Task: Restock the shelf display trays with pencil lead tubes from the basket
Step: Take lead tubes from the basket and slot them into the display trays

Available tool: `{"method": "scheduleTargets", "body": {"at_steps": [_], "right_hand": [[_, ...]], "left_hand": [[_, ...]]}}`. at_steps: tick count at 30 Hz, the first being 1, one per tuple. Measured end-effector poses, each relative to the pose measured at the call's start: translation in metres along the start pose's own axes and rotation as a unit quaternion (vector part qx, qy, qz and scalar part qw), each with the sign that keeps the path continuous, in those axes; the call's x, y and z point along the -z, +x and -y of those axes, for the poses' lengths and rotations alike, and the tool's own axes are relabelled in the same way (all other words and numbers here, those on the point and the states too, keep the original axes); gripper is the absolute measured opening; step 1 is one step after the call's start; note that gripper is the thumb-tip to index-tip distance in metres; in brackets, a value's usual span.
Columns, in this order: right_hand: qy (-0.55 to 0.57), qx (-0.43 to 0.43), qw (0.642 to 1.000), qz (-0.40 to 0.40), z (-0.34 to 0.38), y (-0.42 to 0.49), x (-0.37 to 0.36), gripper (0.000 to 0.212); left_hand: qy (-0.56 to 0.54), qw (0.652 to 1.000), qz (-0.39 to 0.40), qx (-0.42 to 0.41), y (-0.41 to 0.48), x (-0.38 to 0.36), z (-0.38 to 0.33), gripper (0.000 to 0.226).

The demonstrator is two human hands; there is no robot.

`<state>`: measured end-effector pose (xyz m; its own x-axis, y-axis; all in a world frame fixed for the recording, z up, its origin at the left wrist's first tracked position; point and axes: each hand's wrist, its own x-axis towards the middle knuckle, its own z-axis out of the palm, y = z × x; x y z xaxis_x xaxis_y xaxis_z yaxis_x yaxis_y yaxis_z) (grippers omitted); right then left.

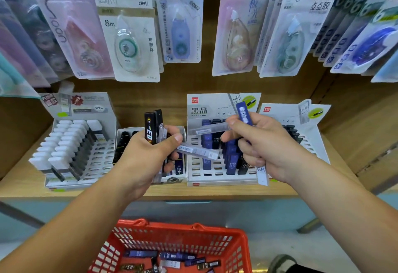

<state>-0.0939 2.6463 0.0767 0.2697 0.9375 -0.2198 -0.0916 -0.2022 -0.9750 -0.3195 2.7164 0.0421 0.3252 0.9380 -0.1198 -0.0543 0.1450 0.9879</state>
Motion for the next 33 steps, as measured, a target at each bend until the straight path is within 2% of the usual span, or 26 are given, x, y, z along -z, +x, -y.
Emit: {"method": "scheduleTargets", "body": {"at_steps": [6, 10, 12, 17, 22, 28, 33], "right_hand": [[0.02, 0.002, 0.999, -0.033, -0.003, 0.003, 0.004, 0.006], [-0.127, 0.054, 0.987, -0.083, -0.004, 0.003, 0.005, 0.015], [-0.162, 0.076, 0.979, -0.094, -0.005, 0.005, 0.006, 0.018], [-0.186, 0.062, 0.975, -0.103, -0.006, 0.009, 0.004, 0.009], [-0.184, 0.07, 0.976, -0.095, -0.005, 0.007, 0.0, 0.009], [-0.183, 0.116, 0.967, -0.135, 0.0, 0.01, -0.01, 0.015], [-0.291, 0.201, 0.923, -0.15, 0.008, 0.025, -0.03, 0.012]], "left_hand": [[-0.002, 1.0, 0.015, 0.014, 0.002, 0.004, 0.002, 0.014], [0.001, 1.0, 0.01, 0.025, 0.001, 0.006, 0.003, 0.021], [-0.007, 1.0, -0.004, 0.027, 0.002, 0.008, 0.003, 0.023], [-0.032, 0.999, -0.032, 0.028, 0.002, 0.009, 0.001, 0.027], [-0.038, 0.998, -0.048, 0.027, -0.002, 0.013, -0.002, 0.027], [-0.03, 0.997, -0.063, 0.026, -0.006, 0.026, -0.005, 0.025], [-0.024, 0.996, -0.077, 0.025, -0.004, 0.032, -0.003, 0.025]]}}
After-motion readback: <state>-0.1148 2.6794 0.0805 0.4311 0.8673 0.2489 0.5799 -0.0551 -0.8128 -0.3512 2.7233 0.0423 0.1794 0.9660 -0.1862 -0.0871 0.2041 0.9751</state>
